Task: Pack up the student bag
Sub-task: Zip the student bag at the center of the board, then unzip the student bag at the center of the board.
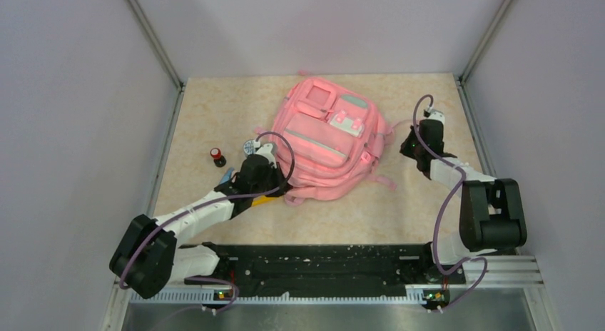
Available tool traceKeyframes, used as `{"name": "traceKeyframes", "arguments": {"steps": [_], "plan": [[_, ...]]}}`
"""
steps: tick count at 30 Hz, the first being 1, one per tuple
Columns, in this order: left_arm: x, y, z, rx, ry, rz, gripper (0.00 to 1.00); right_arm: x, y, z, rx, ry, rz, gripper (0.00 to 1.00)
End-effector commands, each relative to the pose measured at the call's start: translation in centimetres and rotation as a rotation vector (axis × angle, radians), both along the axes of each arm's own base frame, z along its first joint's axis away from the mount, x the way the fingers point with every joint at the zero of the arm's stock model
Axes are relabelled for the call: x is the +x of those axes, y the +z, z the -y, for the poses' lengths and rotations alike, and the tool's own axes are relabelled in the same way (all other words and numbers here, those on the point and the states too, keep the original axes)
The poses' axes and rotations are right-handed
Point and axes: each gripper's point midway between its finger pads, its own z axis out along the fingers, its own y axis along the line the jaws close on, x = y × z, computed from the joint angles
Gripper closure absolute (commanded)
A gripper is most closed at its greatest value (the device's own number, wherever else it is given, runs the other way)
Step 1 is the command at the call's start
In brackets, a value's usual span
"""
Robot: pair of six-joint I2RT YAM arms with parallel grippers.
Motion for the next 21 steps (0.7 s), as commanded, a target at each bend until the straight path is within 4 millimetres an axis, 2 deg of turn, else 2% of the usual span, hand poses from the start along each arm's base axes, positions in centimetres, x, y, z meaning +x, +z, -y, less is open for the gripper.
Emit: {"name": "traceKeyframes", "arguments": {"steps": [1,4,5,7,10,12,14,17,21], "plan": [[0.7,1.6,-0.6,0.044,-0.032,0.096,1.0,1.4,2.0,1.3,-0.053,-0.048,0.076,1.0],[0.6,1.9,-0.6,0.041,-0.025,0.09,1.0,0.9,2.6,1.4,-0.06,-0.041,0.099,1.0],[0.4,2.0,-0.7,0.043,-0.023,0.079,0.95,0.8,3.0,1.1,-0.053,-0.024,0.118,1.0],[0.2,2.7,-0.5,0.029,-0.031,0.082,0.74,0.4,3.8,0.2,-0.031,0.023,0.164,0.99],[-0.2,4.6,-0.2,-0.003,-0.055,0.096,0.47,-0.2,5.3,-1.7,0.002,0.141,0.242,0.76],[-0.5,6.3,0.1,-0.025,-0.073,0.115,0.36,-0.7,6.0,-3.0,0.029,0.22,0.279,0.5],[-0.6,8.1,0.3,-0.047,-0.084,0.134,0.29,-1.2,6.7,-4.6,0.065,0.31,0.308,0.35],[-0.9,10.3,0.3,-0.052,-0.102,0.142,0.21,-1.7,7.3,-7.0,0.122,0.449,0.335,0.28],[-0.9,11.2,-0.5,-0.025,-0.131,0.054,0.18,-2.1,7.3,-10.2,0.165,0.621,0.343,0.25]]}}
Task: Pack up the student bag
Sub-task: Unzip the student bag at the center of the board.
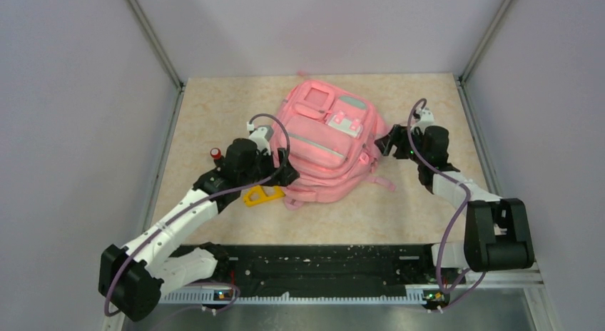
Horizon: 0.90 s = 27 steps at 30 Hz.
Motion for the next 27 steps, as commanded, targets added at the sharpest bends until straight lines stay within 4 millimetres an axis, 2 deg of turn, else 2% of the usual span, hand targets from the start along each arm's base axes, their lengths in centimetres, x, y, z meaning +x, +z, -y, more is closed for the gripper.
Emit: {"name": "traceKeyframes", "arguments": {"steps": [1,5,11,16,21,27], "plan": [[0.4,2.7,-0.3,-0.003,-0.054,-0.036,0.18,-0.5,2.3,-5.1,0.049,0.298,0.111,0.25],[2.3,2.6,-1.7,0.016,-0.009,-0.06,0.17,-0.9,2.2,-7.0,0.053,0.4,0.133,0.22],[5.1,3.1,-4.9,-0.041,0.103,0.023,0.17,-0.3,1.4,-6.5,-0.003,0.381,0.153,0.19],[5.2,3.1,-6.0,-0.101,0.102,-0.005,0.17,0.2,1.5,-6.8,-0.01,0.402,0.187,0.18],[4.9,1.5,-6.3,-0.068,0.095,-0.056,0.17,0.9,0.8,-7.0,-0.021,0.422,0.182,0.18],[4.7,-0.2,-5.7,-0.07,0.058,-0.135,0.19,0.4,0.6,-8.4,0.052,0.501,0.171,0.18]]}}
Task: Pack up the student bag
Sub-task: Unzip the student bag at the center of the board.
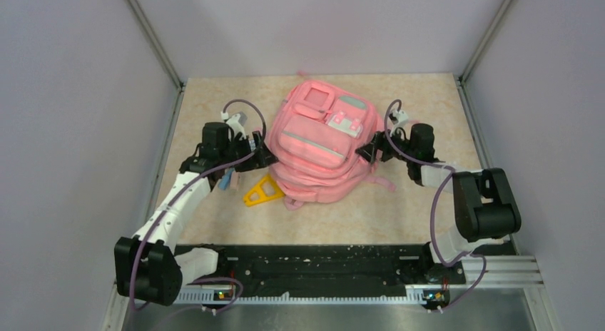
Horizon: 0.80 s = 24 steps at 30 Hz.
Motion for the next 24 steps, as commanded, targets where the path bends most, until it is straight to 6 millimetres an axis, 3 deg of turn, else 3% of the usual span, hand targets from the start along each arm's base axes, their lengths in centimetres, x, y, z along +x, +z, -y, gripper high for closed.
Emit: {"name": "traceKeyframes", "arguments": {"steps": [1,4,6,14,17,24], "plan": [[-0.3,-1.1,0.8,-0.017,-0.071,-0.046,0.19,0.8,2.8,-1.5,0.051,0.093,0.104,0.18],[-0.5,-1.6,1.1,-0.014,-0.104,-0.091,0.2,0.7,2.7,-1.6,0.053,0.098,0.1,0.19],[-0.7,-2.3,1.4,-0.025,-0.118,-0.127,0.22,0.7,2.6,-1.7,0.053,0.101,0.094,0.25],[-1.3,-3.5,2.5,-0.084,-0.167,-0.207,0.55,0.2,2.2,-1.6,0.048,0.099,0.054,0.52],[-1.2,-3.5,2.5,-0.082,-0.166,-0.206,0.62,0.3,1.6,-1.3,0.033,0.084,0.034,0.61],[-1.3,-3.7,2.5,-0.078,-0.164,-0.209,0.74,0.6,0.8,-0.9,0.011,0.058,0.003,0.7]]}}
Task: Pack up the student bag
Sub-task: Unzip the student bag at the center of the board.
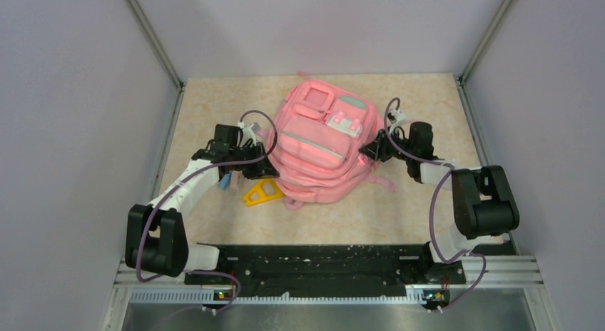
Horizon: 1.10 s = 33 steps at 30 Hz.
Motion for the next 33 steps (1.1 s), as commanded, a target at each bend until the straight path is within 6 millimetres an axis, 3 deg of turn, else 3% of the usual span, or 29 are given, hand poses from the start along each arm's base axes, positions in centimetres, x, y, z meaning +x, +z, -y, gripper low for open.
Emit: {"name": "traceKeyframes", "arguments": {"steps": [1,5,13,19,33], "plan": [[0.8,1.1,0.2,-0.013,-0.01,0.035,0.76,1.1,1.1,-0.2,-0.015,0.01,0.05,0.73],[0.7,1.0,0.2,-0.014,-0.011,0.031,0.82,1.2,1.0,0.0,-0.022,-0.006,0.041,0.78],[0.8,1.0,0.2,-0.013,-0.012,0.032,0.94,1.5,0.5,0.5,-0.034,-0.052,0.012,1.0],[0.8,1.0,0.2,-0.011,-0.01,0.03,1.0,1.5,0.8,0.8,-0.04,-0.074,-0.033,1.0],[0.8,1.2,0.4,-0.023,-0.015,0.033,1.0,2.0,2.3,1.9,-0.211,-0.107,-0.159,1.0]]}}
